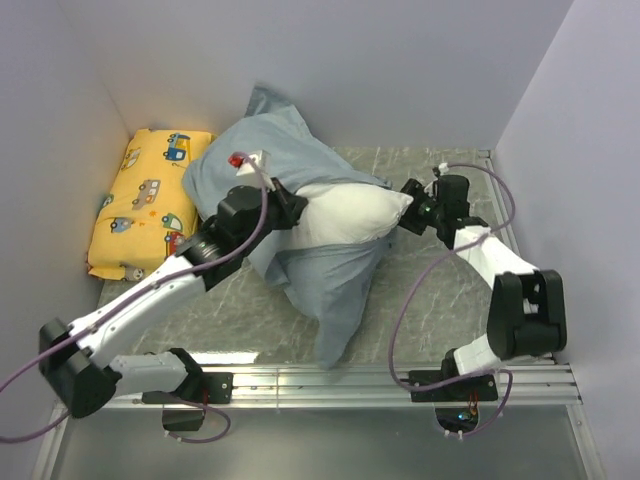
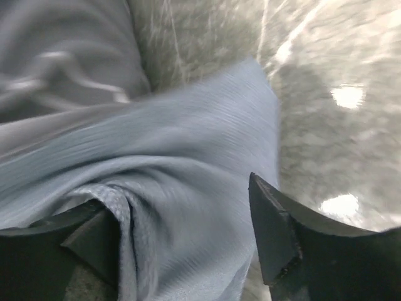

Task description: Remove the pillowcase from the pillow

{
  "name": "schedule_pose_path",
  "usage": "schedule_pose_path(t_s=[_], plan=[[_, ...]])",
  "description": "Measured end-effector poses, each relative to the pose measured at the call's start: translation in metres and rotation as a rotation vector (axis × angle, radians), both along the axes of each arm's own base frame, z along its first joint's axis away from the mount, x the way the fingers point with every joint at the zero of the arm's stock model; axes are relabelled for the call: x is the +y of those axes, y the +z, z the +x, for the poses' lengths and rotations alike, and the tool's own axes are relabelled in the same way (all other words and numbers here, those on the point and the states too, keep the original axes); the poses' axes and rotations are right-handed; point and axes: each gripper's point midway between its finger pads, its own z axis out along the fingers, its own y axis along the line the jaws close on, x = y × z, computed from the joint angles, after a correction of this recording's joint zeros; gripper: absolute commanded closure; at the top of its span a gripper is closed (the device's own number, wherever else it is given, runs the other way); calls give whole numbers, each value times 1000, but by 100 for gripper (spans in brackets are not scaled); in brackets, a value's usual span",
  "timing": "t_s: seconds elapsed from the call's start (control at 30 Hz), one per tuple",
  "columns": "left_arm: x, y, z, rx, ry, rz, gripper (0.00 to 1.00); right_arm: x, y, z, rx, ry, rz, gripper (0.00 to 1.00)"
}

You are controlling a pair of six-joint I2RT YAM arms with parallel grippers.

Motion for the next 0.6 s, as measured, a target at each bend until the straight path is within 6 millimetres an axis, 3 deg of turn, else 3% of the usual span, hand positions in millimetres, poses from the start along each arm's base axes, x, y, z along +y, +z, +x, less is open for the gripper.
schedule_pose_path(t_s=[0.17,0.43,0.6], plan=[[-26,-6,40,-1,55,-25,100,-23,25,-13,-80,-103,-73,15],[-64,-16,83,16,86,-66,100,-66,60,-34,-138,-283,-176,14],[-80,-27,95,36,80,-76,100,-66,100,-54,-244,-296,-178,14]])
